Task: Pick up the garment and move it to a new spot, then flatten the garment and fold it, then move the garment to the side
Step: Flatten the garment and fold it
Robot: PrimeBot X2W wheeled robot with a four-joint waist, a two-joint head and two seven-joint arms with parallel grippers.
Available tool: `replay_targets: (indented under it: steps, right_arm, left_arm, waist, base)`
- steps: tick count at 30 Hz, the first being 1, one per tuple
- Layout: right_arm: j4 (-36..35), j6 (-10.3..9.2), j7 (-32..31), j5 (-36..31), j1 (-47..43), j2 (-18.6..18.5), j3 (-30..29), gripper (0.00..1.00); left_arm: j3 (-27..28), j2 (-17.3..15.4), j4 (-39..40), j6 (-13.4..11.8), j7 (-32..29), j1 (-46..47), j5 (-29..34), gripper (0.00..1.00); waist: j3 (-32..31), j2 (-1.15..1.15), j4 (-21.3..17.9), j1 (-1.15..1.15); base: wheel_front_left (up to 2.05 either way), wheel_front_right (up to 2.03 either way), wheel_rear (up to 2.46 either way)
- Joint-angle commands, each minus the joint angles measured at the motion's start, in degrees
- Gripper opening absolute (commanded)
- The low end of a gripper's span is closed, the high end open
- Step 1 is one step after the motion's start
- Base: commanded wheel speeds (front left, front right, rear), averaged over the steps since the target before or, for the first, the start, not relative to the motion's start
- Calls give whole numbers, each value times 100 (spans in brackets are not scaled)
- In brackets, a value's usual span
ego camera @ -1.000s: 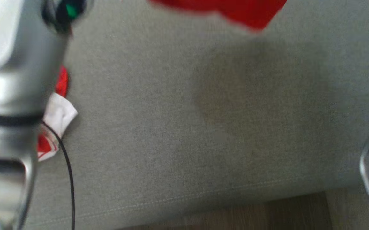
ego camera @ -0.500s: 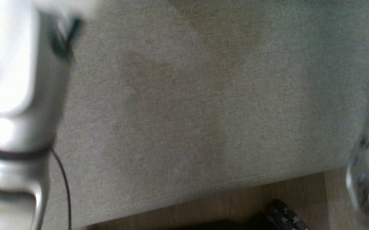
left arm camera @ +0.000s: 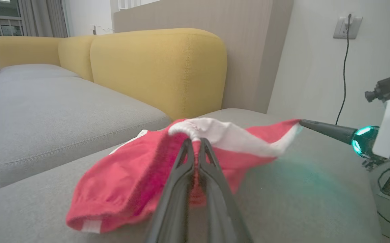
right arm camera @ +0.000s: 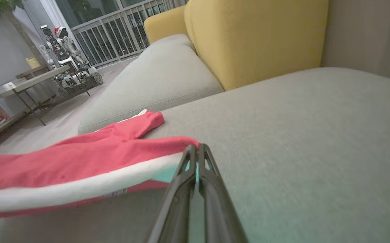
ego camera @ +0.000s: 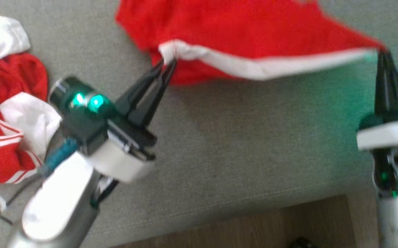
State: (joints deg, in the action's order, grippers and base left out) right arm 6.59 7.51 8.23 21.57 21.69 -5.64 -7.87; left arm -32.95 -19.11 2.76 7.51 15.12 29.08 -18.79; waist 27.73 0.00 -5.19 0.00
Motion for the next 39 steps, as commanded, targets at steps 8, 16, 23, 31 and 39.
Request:
replay_targets:
  steps: [8,16,23,31,39]
  right_arm:
    - [-1362,-2,-374,671,-1684,-158,-248,0]
    - [-1968,-2,-640,395,-1888,-186,-658,0]
    - [-1567,-2,-1127,-554,-877,-368,-693,0]
    - [-372,-2,-1704,-1622,943,-848,-298,0]
    - [1309,-2,-1628,-2106,2614,-1176,320,0]
  left_arm:
    - [130,-208,907,-3,-13,-1411,-27,0]
    - [214,289,1115,-3,-13,-1684,-678,0]
    - [-372,881,301,-3,-13,-1183,-1545,0]
    - [-133,1492,-594,-2,-13,-664,-2597,0]
    - [224,1619,-1036,-2,-13,-151,-2839,0]
  waist:
    - [-822,0,143,0]
    - [-867,0,492,0]
    - [-744,0,947,0]
    - [-417,0,1385,0]
    - [-59,0,1685,0]
  base:
    - [0,0,0]
    - [0,0,0]
    - [0,0,0]
    - [0,0,0]
    - [0,0,0]
